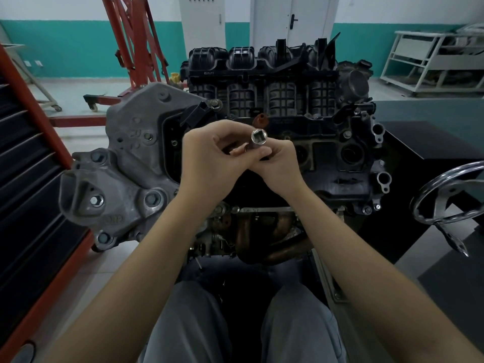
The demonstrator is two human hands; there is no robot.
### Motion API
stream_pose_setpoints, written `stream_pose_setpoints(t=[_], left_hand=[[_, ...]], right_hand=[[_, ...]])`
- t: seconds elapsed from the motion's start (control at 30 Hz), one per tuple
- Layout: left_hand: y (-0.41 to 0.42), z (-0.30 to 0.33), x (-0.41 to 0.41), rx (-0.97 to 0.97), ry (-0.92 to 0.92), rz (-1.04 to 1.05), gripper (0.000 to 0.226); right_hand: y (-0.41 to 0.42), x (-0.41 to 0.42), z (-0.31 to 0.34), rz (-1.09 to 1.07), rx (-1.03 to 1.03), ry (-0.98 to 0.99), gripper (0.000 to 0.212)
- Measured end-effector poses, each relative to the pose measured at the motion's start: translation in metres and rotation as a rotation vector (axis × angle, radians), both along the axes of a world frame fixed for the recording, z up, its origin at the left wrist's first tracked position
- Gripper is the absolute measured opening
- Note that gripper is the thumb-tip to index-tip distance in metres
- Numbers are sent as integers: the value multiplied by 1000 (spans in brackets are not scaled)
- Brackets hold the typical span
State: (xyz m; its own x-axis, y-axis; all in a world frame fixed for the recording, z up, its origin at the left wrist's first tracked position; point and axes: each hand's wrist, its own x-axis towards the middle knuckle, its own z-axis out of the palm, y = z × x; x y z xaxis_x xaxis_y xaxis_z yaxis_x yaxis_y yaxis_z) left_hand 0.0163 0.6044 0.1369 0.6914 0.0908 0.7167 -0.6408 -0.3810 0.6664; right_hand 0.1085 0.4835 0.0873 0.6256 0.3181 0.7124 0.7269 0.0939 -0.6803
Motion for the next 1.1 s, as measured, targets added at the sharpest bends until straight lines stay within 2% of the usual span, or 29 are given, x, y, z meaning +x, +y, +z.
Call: stream_pose_setpoints(t=[0.1, 0.3, 0.47, 0.6, 0.73, 0.83, 0.97, 1.1], left_hand=[[-1, -1, -1, -55, -18, 56, 26], [5, 1, 0, -46, 55, -139, 26], [1, -1, -1, -21, -7, 30, 26], [2, -3, -2, -17, -18, 15, 29], [0, 1, -4, 13, 14, -32, 33], [-1, 3, -3, 84, -12, 8, 29], [-3, 1, -2, 4, -28, 78, 25], [-2, 0, 0, -58, 9, -4, 25]], right_hand=[[-2, 2, 1, 43, -38, -23, 20], [-1, 1, 0, 35, -6, 15, 21], [-1, 2, 0, 17, -15, -14, 18], [-3, 1, 0, 62, -63, -20, 24], [-2, 3, -1, 23, 3, -9, 13], [0, 4, -3, -1, 25, -17, 11], [-1, 4, -2, 26, 0, -32, 18], [-1, 4, -1, 95, -10, 15, 22]])
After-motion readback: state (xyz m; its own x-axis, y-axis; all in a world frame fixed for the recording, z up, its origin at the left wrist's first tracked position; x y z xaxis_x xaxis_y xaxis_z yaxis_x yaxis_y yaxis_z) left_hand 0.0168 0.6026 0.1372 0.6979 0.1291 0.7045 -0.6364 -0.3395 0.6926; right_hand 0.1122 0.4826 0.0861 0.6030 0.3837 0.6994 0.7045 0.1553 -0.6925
